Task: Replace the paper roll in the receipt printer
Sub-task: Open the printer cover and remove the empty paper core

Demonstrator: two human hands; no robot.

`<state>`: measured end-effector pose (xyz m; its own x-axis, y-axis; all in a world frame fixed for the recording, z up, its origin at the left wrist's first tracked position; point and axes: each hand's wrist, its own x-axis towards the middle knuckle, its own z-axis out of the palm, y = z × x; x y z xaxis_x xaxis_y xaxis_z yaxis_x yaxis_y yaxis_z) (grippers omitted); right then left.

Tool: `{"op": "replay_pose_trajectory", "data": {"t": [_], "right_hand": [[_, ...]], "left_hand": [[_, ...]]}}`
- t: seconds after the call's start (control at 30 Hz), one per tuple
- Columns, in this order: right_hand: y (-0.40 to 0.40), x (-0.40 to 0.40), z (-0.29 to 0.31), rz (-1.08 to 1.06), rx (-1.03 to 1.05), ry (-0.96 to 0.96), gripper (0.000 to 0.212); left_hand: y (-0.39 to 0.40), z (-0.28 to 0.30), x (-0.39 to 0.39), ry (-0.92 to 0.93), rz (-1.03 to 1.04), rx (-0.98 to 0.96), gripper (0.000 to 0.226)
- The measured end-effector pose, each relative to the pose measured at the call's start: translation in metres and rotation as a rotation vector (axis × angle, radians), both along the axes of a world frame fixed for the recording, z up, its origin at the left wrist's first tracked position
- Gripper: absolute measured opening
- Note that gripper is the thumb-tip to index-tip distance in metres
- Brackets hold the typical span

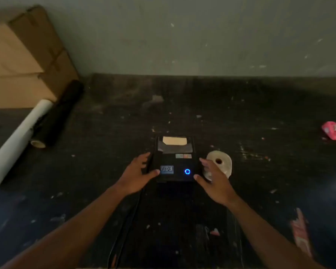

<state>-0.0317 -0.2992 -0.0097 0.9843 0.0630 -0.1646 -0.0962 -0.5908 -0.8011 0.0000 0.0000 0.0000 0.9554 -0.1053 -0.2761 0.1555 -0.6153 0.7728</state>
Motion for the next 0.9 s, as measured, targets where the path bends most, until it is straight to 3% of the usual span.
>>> {"op": "replay_pose_trajectory", "data": {"t": [0.13,0.33,0.9], "right_hand": [[0.017,-0.011,-0.028,-0.114,0.161,0.211,0.084],[0.023,-0.006,-0.046,-0.218,0.212,0.201,0.079],[0.018,-0.012,-0.056,-0.198,0.170,0.103,0.075]], "left_hand": [[-0.014,-0.036,-0.026,0.137,0.061,-0.109,0.090],[-0.022,-0.058,-0.034,0.065,0.207,-0.162,0.082],[-0.013,-0.063,-0.034,0.014,0.115,-0.149,0.076]]}}
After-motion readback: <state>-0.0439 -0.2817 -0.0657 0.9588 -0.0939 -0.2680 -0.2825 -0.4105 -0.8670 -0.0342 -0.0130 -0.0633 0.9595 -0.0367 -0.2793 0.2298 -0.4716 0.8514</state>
